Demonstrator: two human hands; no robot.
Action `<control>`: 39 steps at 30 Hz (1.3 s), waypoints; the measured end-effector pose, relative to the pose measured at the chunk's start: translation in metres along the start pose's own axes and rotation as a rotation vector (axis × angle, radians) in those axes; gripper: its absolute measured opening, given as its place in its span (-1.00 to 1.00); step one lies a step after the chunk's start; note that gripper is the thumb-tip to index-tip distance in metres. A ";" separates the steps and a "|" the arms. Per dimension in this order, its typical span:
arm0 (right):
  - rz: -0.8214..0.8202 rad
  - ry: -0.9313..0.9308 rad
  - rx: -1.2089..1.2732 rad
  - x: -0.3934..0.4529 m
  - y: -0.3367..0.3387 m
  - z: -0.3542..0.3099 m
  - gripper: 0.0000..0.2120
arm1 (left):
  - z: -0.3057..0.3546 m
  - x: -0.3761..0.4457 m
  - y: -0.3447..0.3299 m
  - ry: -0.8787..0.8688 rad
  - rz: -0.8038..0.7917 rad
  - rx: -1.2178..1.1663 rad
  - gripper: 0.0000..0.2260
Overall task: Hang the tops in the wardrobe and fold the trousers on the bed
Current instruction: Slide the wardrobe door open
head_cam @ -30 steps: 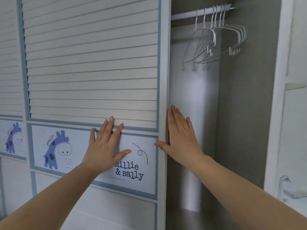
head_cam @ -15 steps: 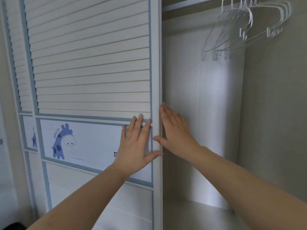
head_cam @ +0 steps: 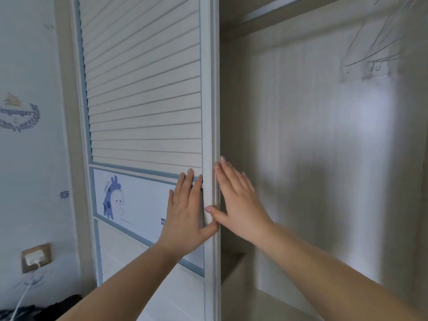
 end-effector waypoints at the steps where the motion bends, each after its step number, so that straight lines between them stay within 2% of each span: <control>1: 0.009 0.018 0.013 0.005 -0.006 0.002 -0.14 | -0.003 0.002 0.001 0.007 0.004 -0.010 -0.21; 7: 0.053 0.065 0.051 0.026 -0.036 0.007 -0.17 | -0.019 0.008 0.014 0.057 -0.007 0.005 -0.16; 12: 0.064 0.141 0.104 0.044 -0.054 0.006 -0.15 | -0.031 0.012 0.017 0.143 -0.025 0.075 -0.22; 17: 0.056 0.185 0.134 0.058 -0.067 0.004 -0.15 | -0.052 0.017 0.014 0.214 -0.046 0.132 -0.15; 32: 0.032 0.263 0.115 0.097 -0.107 -0.002 -0.14 | -0.091 0.038 0.018 0.344 -0.082 0.244 -0.11; 39: 0.030 0.281 0.109 0.099 -0.118 0.003 -0.20 | -0.093 0.037 0.018 0.341 -0.086 0.262 -0.10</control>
Point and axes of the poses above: each hand's wrist, its own x-axis towards the middle knuckle, its own y-axis out of the back of the hand, z = x × y, the point moved 1 cm from there along x, towards the middle knuckle, and after that the axes turned 7 degrees about y, right-handed, at the moved point
